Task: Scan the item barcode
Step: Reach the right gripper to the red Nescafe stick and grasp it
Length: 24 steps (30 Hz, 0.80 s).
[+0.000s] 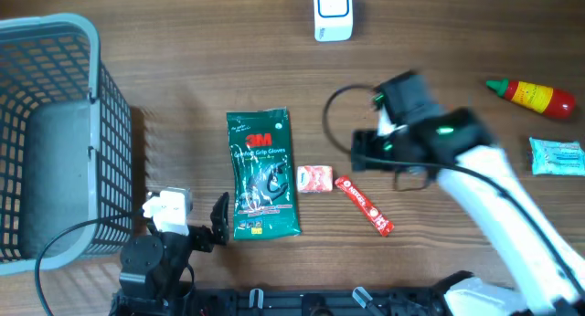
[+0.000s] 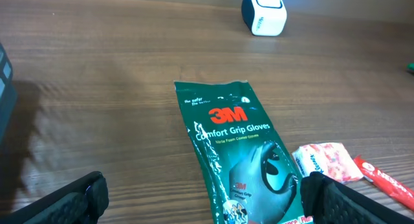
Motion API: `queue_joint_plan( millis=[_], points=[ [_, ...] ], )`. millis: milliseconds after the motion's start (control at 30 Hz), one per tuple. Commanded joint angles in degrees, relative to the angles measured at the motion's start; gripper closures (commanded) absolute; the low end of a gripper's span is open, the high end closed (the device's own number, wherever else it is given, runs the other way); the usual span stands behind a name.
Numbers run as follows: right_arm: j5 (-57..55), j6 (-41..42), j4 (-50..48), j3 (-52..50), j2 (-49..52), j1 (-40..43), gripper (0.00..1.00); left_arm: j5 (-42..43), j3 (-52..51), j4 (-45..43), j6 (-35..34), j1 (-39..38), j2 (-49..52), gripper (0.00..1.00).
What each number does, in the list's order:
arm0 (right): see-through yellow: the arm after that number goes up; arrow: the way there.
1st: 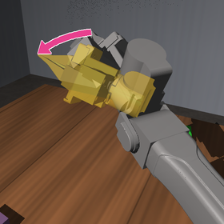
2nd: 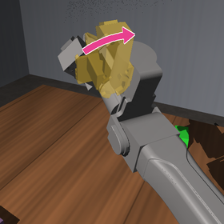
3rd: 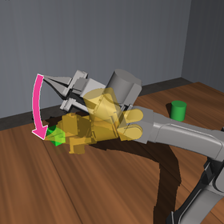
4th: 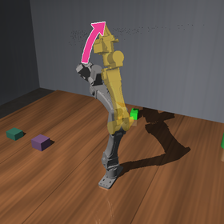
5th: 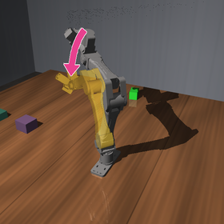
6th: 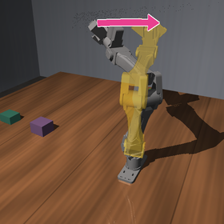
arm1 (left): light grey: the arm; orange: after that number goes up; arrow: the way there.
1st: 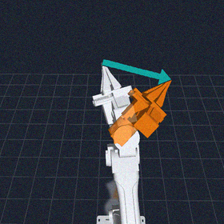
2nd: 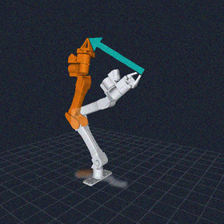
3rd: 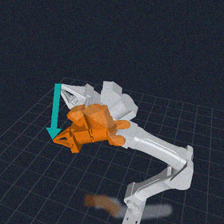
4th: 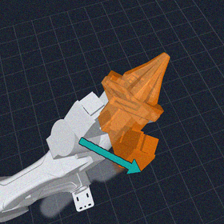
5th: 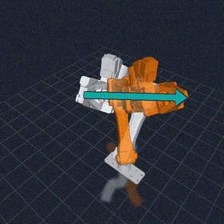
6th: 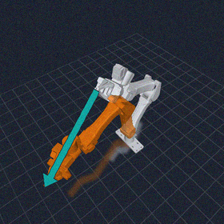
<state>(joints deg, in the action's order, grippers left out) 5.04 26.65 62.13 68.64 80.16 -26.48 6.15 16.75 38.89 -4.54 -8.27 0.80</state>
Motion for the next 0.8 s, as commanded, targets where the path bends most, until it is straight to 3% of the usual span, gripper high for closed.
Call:
queue_joint_plan(
  millis=[0,167,300,367,567,767],
  points=[
    [-1.9,3.8,-1.8,-4.3,3.8,-3.7,0.32,0.9,0.0,-0.2,1.1,-0.1,-0.4,0.00],
    [-4.1,4.9,-3.6,-6.6,9.1,-8.5,0.33,0.9,0.0,-0.2,1.1,-0.1,-0.3,0.00],
    [-4.2,6.7,-8.3,-11.1,14.3,-9.0,0.46,0.9,0.0,-0.2,1.1,-0.1,-0.4,0.00],
    [-4.2,6.4,-9.4,-13.1,15.8,-9.0,0.46,0.9,0.0,-0.2,1.1,-0.1,-0.4,0.00],
    [-4.2,6.9,-18.8,-19.6,17.5,-9.0,0.33,0.9,0.0,-0.2,1.1,-0.1,-0.3,0.00],
    [-8.4,6.5,-22.3,-22.0,17.5,-9.0,0.45,0.9,0.0,-0.2,1.1,-0.1,-0.3,0.00]
  ],
)
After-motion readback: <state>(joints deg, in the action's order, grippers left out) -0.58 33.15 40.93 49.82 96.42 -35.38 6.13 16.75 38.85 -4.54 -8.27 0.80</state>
